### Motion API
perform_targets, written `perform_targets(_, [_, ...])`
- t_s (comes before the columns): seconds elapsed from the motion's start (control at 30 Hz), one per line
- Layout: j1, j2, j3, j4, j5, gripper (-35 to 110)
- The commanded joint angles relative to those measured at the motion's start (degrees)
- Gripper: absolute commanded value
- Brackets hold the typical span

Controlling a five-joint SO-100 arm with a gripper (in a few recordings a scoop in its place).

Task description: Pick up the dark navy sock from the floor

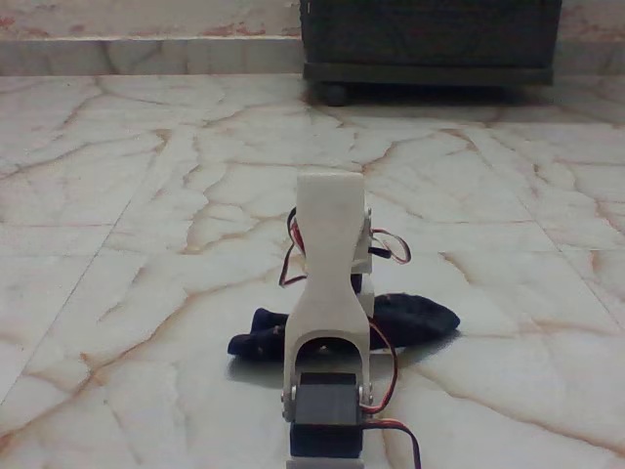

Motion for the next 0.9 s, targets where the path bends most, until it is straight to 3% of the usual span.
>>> perform_targets(0.0, [-0.79, 6.86, 4.39, -2.55, -2.46, 0])
perform_targets(0.17, [-0.97, 21.88, 21.36, -11.69, -11.78, 0])
perform_targets(0.47, [-1.58, 42.45, 41.48, -17.67, -14.94, 0])
perform_targets(0.57, [-2.02, 48.08, 51.15, -26.19, -18.37, 0])
perform_targets(0.63, [-2.72, 53.53, 60.29, -34.37, -23.12, 0])
perform_targets(0.87, [-3.08, 73.48, 75.41, -39.2, -41.48, 0])
